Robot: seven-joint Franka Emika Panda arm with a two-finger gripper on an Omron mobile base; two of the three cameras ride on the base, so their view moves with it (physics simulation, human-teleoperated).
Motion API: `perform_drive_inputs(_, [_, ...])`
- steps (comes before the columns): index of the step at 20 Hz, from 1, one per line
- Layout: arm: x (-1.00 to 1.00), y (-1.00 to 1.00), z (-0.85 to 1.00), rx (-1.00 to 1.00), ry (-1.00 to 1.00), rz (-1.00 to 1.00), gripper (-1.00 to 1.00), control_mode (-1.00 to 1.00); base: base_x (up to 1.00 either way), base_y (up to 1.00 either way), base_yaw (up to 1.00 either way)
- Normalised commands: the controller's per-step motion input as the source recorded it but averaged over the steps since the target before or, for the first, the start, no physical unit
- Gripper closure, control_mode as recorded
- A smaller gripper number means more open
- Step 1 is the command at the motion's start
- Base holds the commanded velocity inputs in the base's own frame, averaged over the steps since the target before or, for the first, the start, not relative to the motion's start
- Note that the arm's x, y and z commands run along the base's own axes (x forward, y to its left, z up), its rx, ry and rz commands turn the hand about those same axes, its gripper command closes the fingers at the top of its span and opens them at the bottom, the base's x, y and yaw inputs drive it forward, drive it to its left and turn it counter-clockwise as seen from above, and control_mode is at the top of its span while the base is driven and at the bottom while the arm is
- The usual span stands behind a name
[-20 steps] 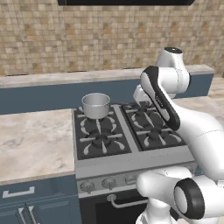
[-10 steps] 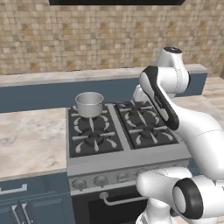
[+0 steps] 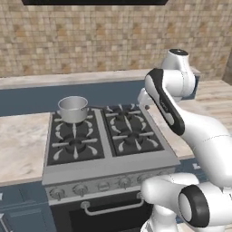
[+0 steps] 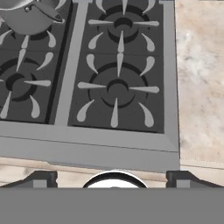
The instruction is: Turn on the rear left burner of the stove.
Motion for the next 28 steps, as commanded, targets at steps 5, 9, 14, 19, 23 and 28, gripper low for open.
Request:
perform_drive_inputs(5, [0.00, 0.00, 0.00, 0.00, 0.00, 0.00, -1.00, 1.00, -0.10, -0.53, 0.00])
perform_drive_inputs(9, [0.00, 0.00, 0.00, 0.00, 0.00, 0.00, -1.00, 1.00, -0.03, -0.17, -0.02])
perform_drive_inputs(14, [0.00, 0.00, 0.00, 0.00, 0.00, 0.00, -1.00, 1.00, 0.00, 0.00, 0.00])
perform_drive_inputs(19, [-0.29, 0.74, -0.41, -0.08, -0.09, 0.01, -1.00, -1.00, -0.02, 0.09, 0.01])
perform_drive_inputs(23, [-0.36, 1.00, -0.72, -0.17, -0.22, 0.00, -1.00, -1.00, 0.00, 0.00, 0.00])
perform_drive_inputs(28, [-0.29, 1.00, -0.71, -0.19, -0.23, 0.00, -1.00, -1.00, 0.00, 0.00, 0.00])
